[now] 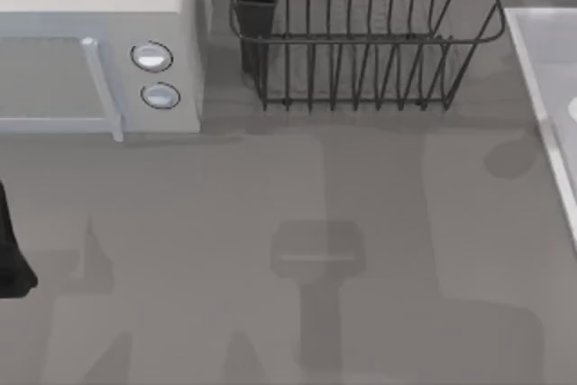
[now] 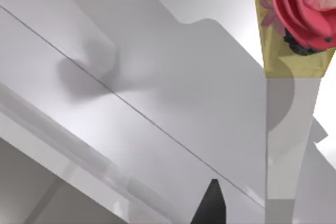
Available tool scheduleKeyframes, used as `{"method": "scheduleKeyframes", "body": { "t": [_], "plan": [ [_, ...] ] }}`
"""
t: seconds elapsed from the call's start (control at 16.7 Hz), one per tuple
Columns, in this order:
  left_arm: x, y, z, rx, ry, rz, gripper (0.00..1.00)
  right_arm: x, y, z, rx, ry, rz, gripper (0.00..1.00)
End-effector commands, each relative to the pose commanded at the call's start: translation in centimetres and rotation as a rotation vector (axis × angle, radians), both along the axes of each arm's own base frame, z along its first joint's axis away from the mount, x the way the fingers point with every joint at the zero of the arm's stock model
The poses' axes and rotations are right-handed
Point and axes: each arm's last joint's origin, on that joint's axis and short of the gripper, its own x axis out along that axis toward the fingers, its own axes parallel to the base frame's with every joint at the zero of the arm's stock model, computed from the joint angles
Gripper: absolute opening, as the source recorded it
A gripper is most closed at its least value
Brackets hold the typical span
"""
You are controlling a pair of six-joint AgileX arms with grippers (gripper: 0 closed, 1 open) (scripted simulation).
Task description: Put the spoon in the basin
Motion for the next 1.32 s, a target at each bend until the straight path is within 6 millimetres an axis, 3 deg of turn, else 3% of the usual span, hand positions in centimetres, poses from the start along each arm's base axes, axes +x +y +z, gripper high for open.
{"method": "scheduleKeyframes", "body": {
  "t": [0.18, 0.48, 0.9, 1.32],
  "plan": [
    [0.0, 0.0, 0.0, 0.0, 0.0, 0.0, 1.0, 0.3, 0.0, -0.6, -0.002, -0.012, 0.002, 0.0],
    [0.0, 0.0, 0.0, 0.0, 0.0, 0.0, 1.0, 0.1, -0.1, -4.0, 0.004, 0.029, -0.001, 0.0],
    [0.0, 0.0, 0.0, 0.0, 0.0, 0.0, 1.0, 0.0, -0.2, -4.4, 0.0, 0.006, -0.002, 0.0],
    [0.0, 0.0, 0.0, 0.0, 0.0, 0.0, 1.0, 0.0, -0.2, -4.4, 0.0, 0.006, -0.002, 0.53]
  ]
}}
